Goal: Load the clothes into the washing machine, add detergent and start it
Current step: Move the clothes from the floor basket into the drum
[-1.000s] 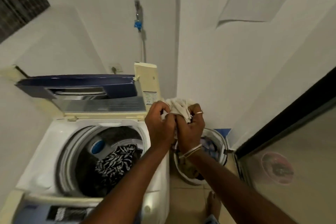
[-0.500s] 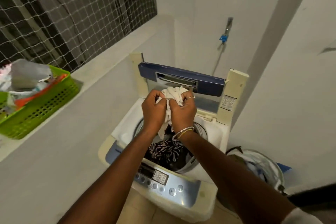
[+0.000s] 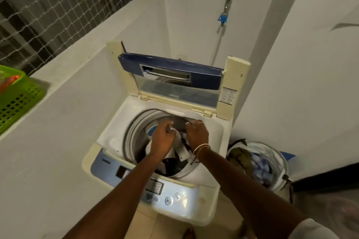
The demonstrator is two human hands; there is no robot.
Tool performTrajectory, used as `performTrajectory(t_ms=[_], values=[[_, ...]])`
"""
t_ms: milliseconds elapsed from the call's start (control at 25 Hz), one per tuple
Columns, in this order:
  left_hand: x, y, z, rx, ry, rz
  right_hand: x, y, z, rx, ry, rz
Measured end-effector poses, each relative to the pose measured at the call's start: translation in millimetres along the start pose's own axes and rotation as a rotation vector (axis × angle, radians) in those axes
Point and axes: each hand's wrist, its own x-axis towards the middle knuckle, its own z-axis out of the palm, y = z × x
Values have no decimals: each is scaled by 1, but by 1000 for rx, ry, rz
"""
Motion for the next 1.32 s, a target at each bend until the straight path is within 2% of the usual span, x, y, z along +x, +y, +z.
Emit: performTrajectory(t_ms=[240,480,640,840,880,1000,1120,1240,1320], values=[[-18,76,138,-75,-78,217,23,57,-95,243,356,78],[-27,94,279,-62,-291,208,68,163,-180,203,424,264],[-17,73,370,45,-406,170,102,245,-214,150,336,368],[17,4,459,212,-530,82,156,358,-206,-7,162,491],[22,-14,473,243,-552,76,166,379,-201,-69,141,486],[26,-72,505,286,-610,119,202,459,-166,-292,80,286],[19,-139,533,449,-740,39,237,527,-130,-229,-127,231],[7,-188,560,740,-725,82,259,554,-102,-253,-218,161],[5,-204,570,833,-653,76,273,556,-90,-294,-307,243]])
